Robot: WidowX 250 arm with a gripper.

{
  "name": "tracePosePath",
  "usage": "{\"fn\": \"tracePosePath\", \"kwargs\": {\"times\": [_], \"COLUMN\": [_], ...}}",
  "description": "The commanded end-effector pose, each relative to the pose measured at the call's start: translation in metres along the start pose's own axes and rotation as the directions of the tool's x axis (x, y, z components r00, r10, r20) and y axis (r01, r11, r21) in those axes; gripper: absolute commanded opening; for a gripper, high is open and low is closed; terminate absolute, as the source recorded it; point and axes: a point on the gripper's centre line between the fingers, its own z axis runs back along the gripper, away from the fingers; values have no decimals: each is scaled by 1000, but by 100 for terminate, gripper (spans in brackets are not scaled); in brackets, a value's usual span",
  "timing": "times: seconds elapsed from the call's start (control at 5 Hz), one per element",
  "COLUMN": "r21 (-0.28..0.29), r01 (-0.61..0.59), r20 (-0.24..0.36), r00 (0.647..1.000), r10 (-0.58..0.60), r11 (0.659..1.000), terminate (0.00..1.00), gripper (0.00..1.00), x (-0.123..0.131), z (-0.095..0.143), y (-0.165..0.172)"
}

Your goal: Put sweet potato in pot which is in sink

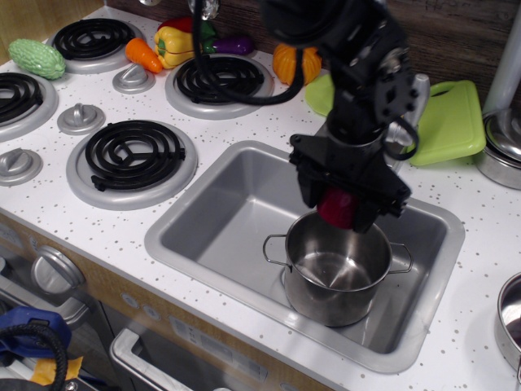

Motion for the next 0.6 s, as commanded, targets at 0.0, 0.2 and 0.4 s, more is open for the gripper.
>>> {"fn": "tracePosePath", "kwargs": {"times": [0.0, 0.2, 0.4], "r21": [-22, -22, -22], "r01": [23, 23, 23], "r20": [110, 110, 110], "r00": [994, 994, 994], "r10": [-20, -20, -20], "r11": [999, 999, 999], "terminate": [0, 0, 100], "gripper": [100, 100, 100], "x": [9, 9, 9], "z": [11, 11, 11], "y": [14, 14, 14]}}
